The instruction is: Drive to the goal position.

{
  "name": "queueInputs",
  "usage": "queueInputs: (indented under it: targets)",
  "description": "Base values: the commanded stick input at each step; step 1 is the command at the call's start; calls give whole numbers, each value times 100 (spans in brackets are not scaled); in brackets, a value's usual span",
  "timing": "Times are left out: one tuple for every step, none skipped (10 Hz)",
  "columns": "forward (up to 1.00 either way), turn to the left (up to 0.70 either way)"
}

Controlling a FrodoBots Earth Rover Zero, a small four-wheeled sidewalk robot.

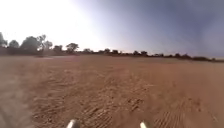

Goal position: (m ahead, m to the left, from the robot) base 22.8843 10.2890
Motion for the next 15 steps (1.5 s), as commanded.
queueInputs:
  targets:
    - [100, 0]
    - [100, 0]
    - [100, 0]
    - [100, 0]
    - [100, 0]
    - [100, 0]
    - [100, 0]
    - [100, 0]
    - [100, 0]
    - [100, 0]
    - [100, 0]
    - [100, 0]
    - [100, 0]
    - [100, 0]
    - [100, 0]
